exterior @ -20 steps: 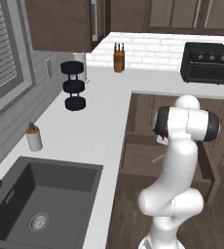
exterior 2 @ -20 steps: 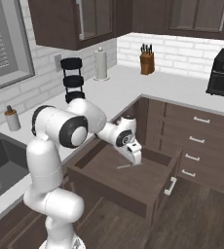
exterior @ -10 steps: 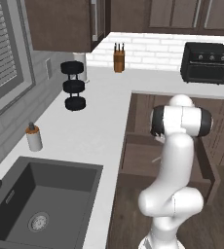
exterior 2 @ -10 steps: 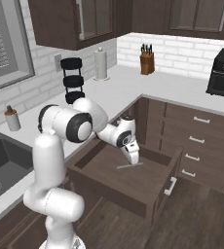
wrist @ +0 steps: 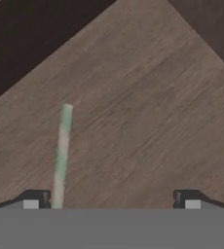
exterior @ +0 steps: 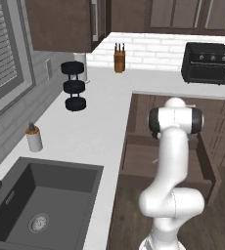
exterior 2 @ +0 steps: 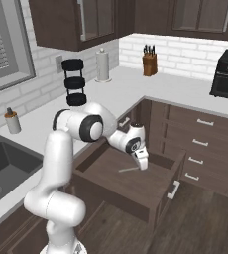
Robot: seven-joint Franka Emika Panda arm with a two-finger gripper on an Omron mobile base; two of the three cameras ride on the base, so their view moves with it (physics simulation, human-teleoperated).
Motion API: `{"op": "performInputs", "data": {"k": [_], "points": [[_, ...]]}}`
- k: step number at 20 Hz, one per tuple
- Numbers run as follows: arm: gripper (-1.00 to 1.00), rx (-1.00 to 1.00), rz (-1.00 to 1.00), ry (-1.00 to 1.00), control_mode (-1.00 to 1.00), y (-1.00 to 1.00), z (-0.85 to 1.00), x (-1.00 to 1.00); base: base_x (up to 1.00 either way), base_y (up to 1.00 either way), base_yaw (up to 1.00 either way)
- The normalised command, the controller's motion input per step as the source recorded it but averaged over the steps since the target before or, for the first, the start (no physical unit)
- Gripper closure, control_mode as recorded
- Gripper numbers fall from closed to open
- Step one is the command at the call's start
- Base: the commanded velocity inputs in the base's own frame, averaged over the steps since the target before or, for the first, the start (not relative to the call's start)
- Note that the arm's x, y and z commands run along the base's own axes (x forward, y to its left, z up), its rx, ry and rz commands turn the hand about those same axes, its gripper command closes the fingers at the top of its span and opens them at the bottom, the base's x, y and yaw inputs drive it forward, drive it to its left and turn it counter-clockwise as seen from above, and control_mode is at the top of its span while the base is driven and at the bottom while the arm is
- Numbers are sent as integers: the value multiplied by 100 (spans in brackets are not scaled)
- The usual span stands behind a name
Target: Take a straw from the drawer in front and place it inside the glass cup on the dining counter.
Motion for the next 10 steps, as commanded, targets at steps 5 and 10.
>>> {"op": "performInputs", "data": {"k": [5,10], "points": [[-100,0,0,0,-100,-21,-39,27,0,0,0],[-100,0,7,0,-100,-2,-33,30,0,0,0]]}}
